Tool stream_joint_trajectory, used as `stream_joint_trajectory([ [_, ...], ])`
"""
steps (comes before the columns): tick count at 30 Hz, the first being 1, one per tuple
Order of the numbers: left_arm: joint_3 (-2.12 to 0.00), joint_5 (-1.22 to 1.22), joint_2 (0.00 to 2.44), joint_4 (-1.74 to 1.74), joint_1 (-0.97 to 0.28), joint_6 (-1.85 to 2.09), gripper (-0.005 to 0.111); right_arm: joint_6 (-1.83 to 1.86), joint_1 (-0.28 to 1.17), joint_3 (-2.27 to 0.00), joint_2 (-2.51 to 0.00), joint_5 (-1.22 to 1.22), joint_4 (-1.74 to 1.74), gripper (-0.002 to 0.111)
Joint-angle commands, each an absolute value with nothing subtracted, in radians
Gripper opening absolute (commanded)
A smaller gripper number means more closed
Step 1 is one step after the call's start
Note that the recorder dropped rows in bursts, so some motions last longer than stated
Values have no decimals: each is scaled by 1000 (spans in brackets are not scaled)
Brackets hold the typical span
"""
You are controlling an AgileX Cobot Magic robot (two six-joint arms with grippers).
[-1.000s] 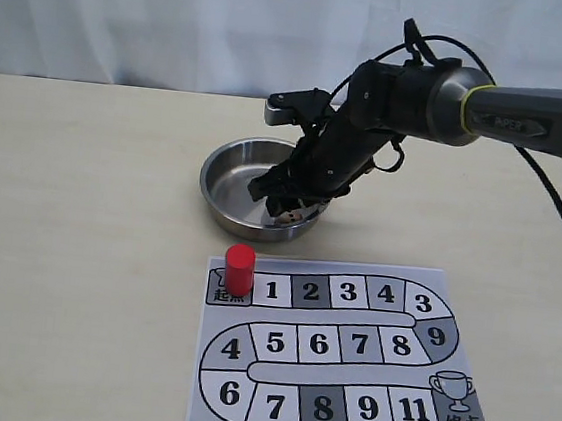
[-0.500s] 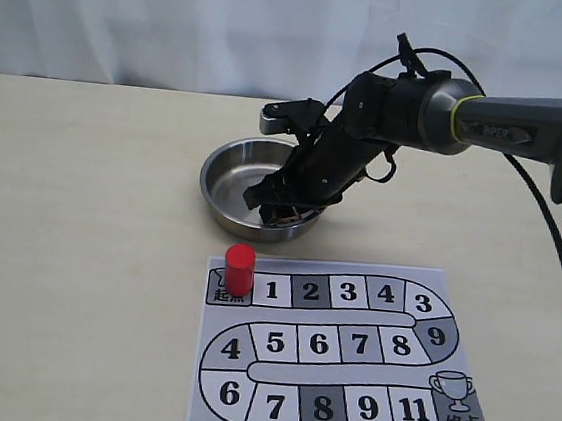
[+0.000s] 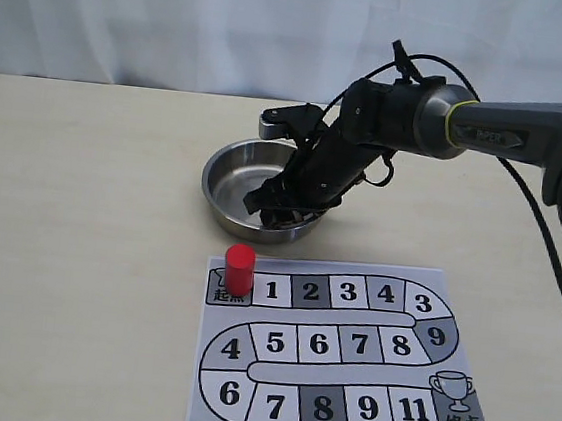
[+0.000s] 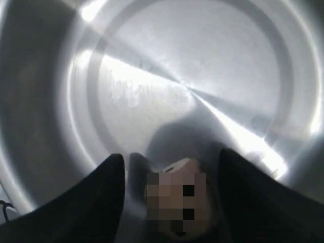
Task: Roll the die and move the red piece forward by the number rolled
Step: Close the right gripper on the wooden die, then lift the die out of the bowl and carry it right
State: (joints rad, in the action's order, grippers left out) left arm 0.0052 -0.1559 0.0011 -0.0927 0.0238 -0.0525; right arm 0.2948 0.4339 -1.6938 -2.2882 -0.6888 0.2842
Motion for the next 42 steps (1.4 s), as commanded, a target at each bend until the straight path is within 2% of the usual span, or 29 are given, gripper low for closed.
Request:
stream_joint_trajectory([
  [1, 0, -143, 0, -93, 24, -53, 0, 300, 435, -1698, -2289, -684, 272, 52],
  [2, 0, -143, 0, -93, 24, -53, 0, 300, 435, -1698, -2289, -684, 272, 52],
  [4, 0, -143, 0, -93, 24, -53, 0, 300, 435, -1698, -2289, -684, 272, 40],
  [7, 0, -143, 0, -93, 24, -53, 0, 300, 435, -1698, -2275, -666, 272, 6],
  [8, 0, -143, 0, -93, 24, -53, 0, 296, 435, -1698, -2270, -658, 273, 4],
  [13, 0, -143, 0, -93, 24, -53, 0, 292, 435, -1698, -2208, -632, 273, 4],
  [26, 0, -143, 0, -93, 24, -53, 0, 233, 431, -1668, -2029, -781, 232, 4],
  [36, 0, -143, 0, -93, 24, -53, 0, 114, 420, -1385, -1859, -756, 55, 4],
  [42, 0, -143, 0, -93, 24, -53, 0, 112, 312, -1179, -1740, -691, 55, 4],
])
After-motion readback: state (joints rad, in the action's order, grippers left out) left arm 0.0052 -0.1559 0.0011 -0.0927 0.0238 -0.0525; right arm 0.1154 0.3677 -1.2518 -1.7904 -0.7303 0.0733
